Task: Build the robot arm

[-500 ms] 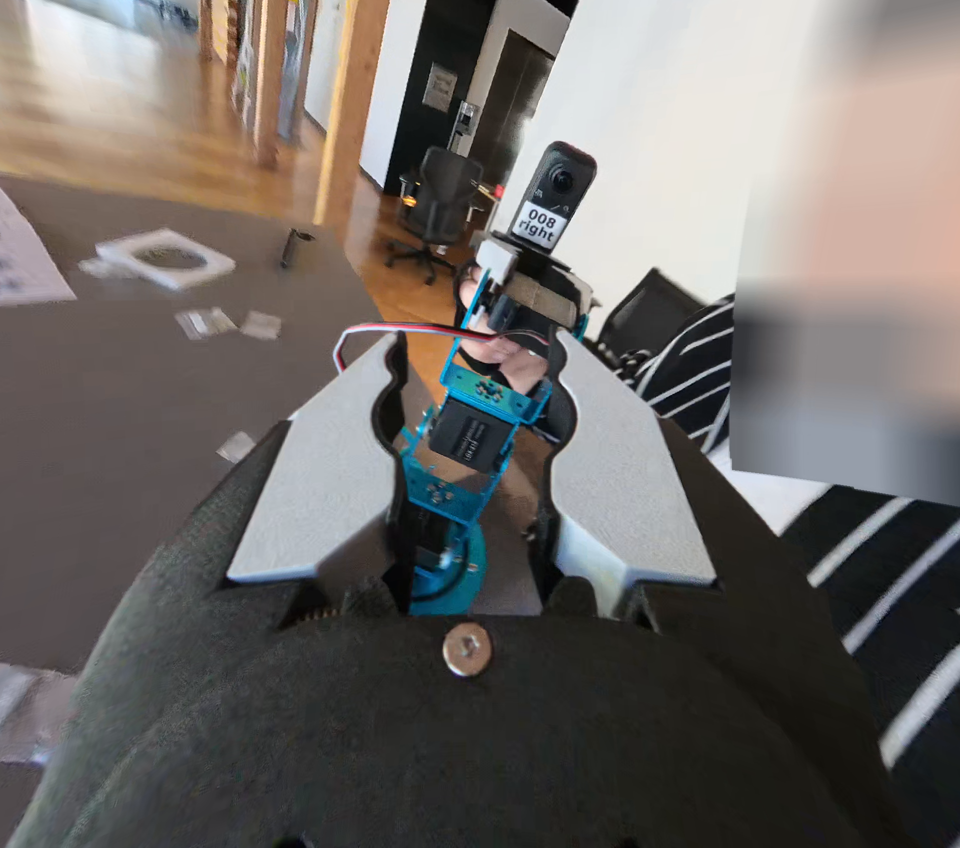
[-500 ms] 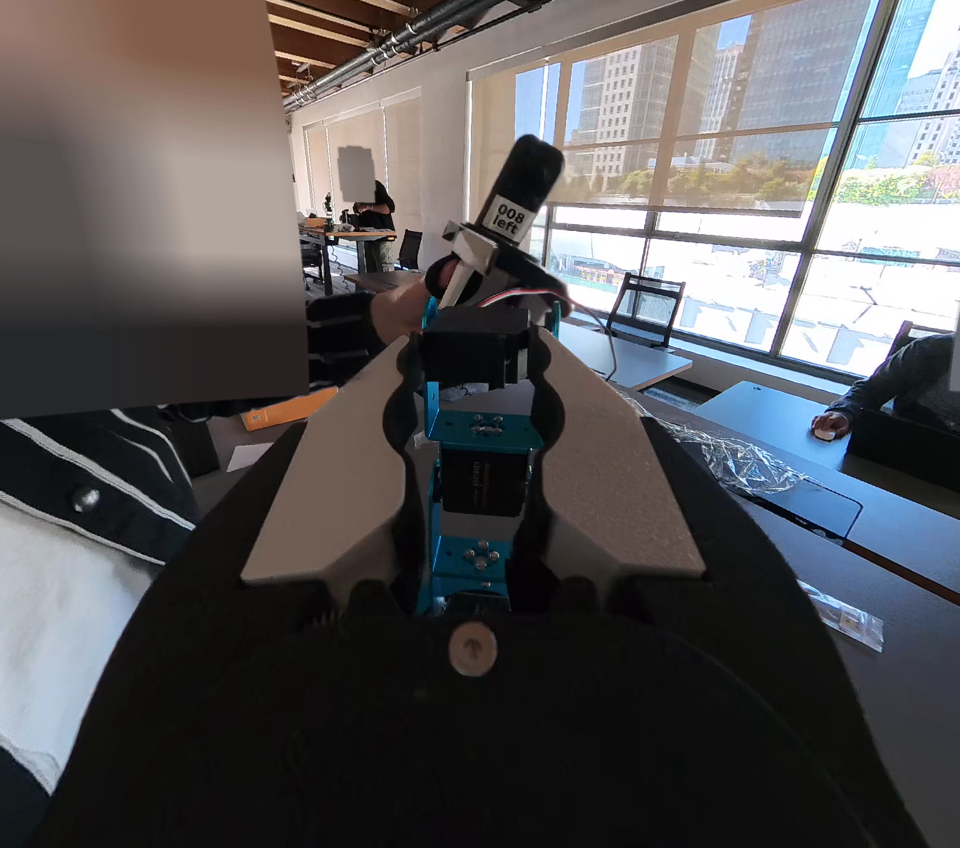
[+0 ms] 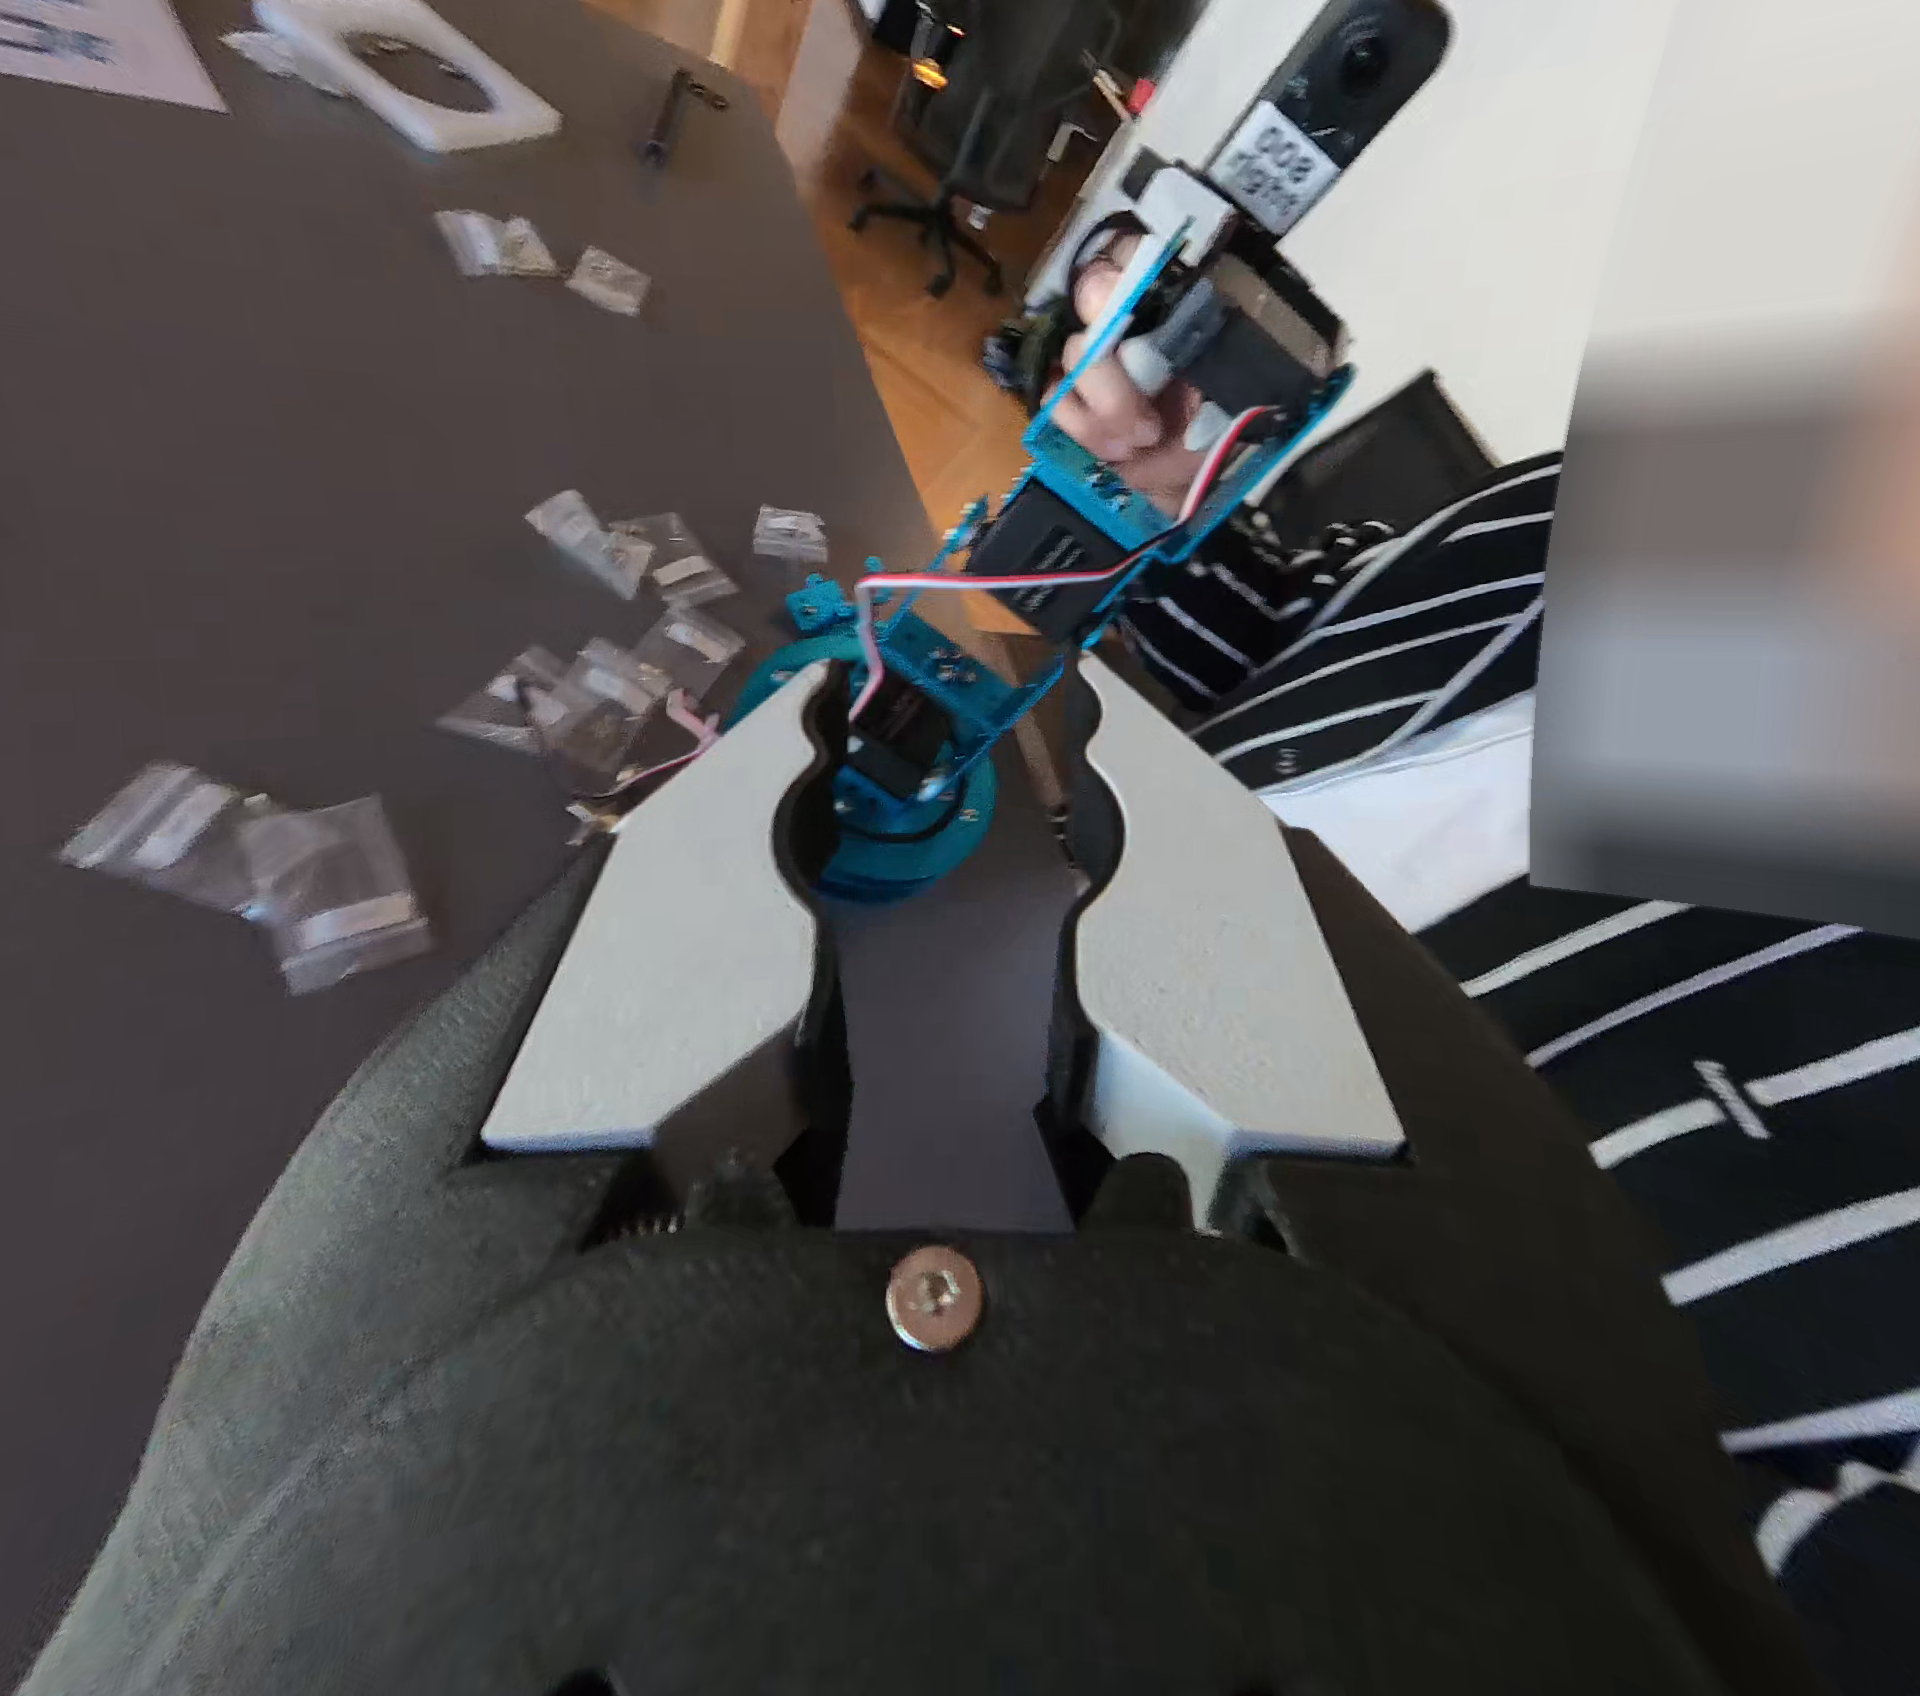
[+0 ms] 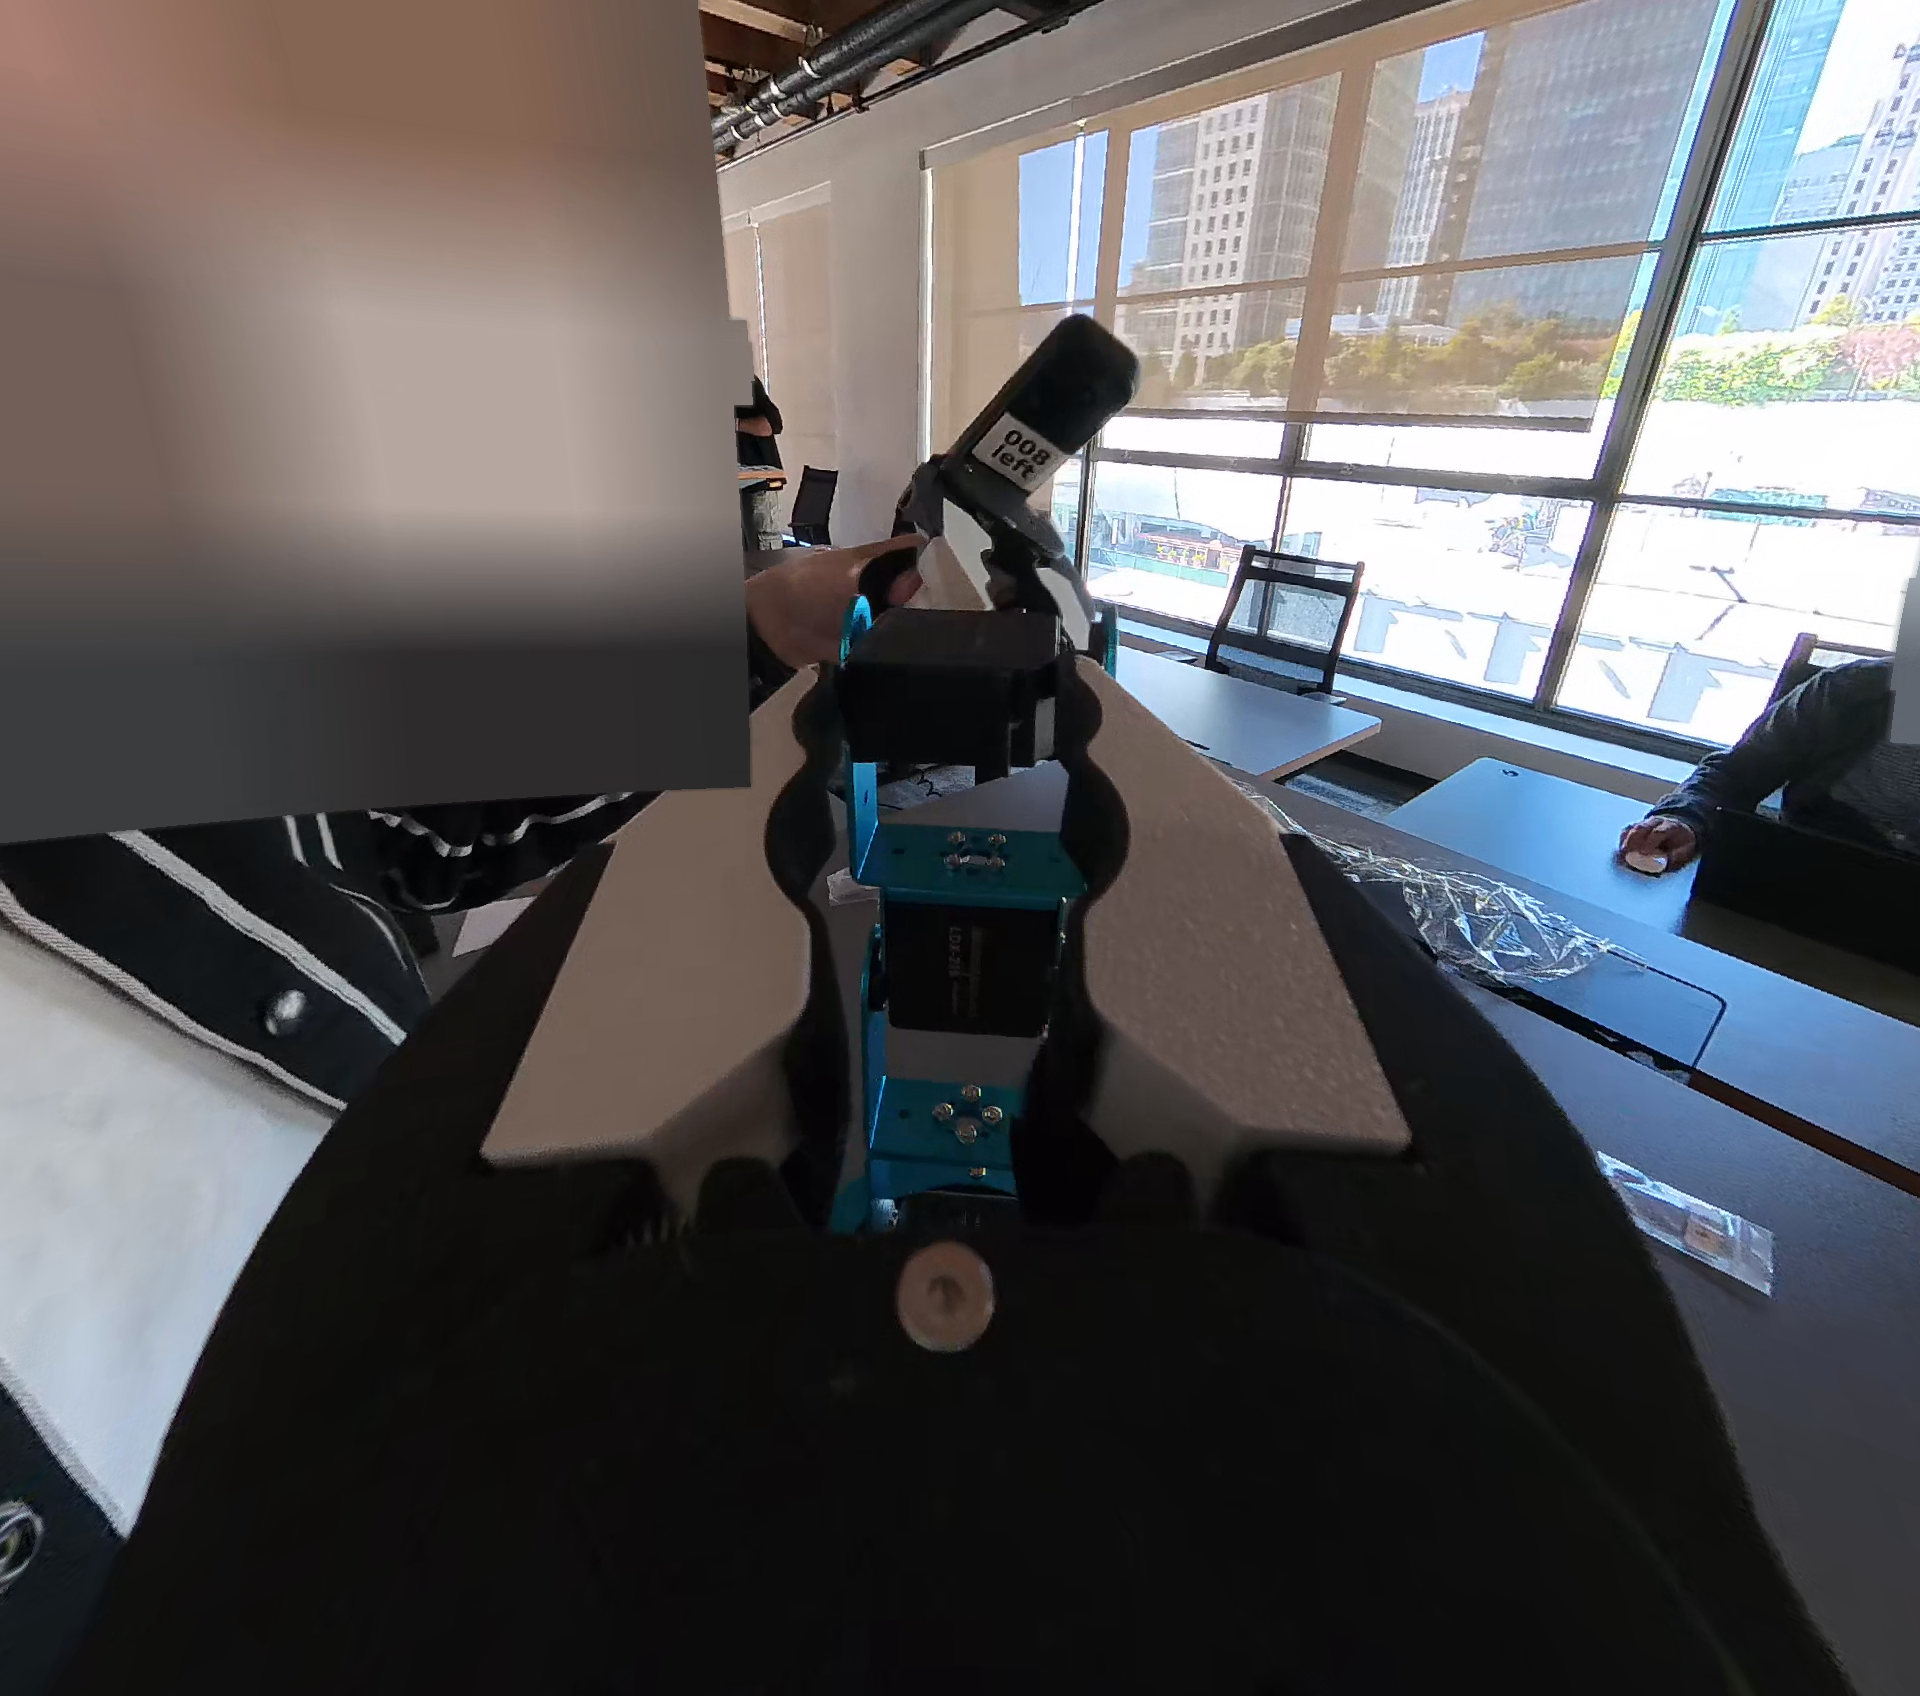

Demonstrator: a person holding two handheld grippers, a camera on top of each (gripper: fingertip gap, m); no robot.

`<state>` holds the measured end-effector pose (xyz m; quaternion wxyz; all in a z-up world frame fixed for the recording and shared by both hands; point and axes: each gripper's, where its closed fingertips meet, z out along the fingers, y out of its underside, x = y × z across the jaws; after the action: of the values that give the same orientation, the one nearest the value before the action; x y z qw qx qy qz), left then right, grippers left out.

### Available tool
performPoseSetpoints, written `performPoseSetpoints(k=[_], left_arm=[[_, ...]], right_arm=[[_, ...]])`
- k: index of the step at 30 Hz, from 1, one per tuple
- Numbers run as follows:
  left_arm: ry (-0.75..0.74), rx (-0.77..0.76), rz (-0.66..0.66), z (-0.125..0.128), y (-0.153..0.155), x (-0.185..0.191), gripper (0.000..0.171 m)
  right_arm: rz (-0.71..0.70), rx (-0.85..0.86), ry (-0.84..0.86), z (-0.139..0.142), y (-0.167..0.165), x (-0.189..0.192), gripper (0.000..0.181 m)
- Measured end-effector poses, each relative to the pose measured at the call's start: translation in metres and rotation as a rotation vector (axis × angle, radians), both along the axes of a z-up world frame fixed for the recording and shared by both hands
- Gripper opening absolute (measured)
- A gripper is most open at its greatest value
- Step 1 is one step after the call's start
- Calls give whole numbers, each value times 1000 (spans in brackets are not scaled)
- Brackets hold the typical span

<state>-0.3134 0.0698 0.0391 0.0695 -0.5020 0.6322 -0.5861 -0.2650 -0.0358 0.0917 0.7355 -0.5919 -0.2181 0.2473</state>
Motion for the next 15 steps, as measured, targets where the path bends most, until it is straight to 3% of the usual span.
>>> performPoseSetpoints(k=[3,5,8,9,13,15], left_arm=[[-15,89,117,-2,29,-6,36],[-88,112,144,13,33,-9,43],[-302,167,121,42,12,-2,80],[-351,203,100,45,-1,4,86],[-385,273,-31,43,-53,25,44],[-297,151,-61,44,-64,36,38]], right_arm=[[-1,0,-6,1,-1,1,39],[-4,-2,-14,1,-1,1,40],[-4,-2,-14,1,-1,0,39],[0,-6,-11,0,0,0,39],[3,3,-10,0,1,0,40],[3,4,-15,0,1,-1,40]])
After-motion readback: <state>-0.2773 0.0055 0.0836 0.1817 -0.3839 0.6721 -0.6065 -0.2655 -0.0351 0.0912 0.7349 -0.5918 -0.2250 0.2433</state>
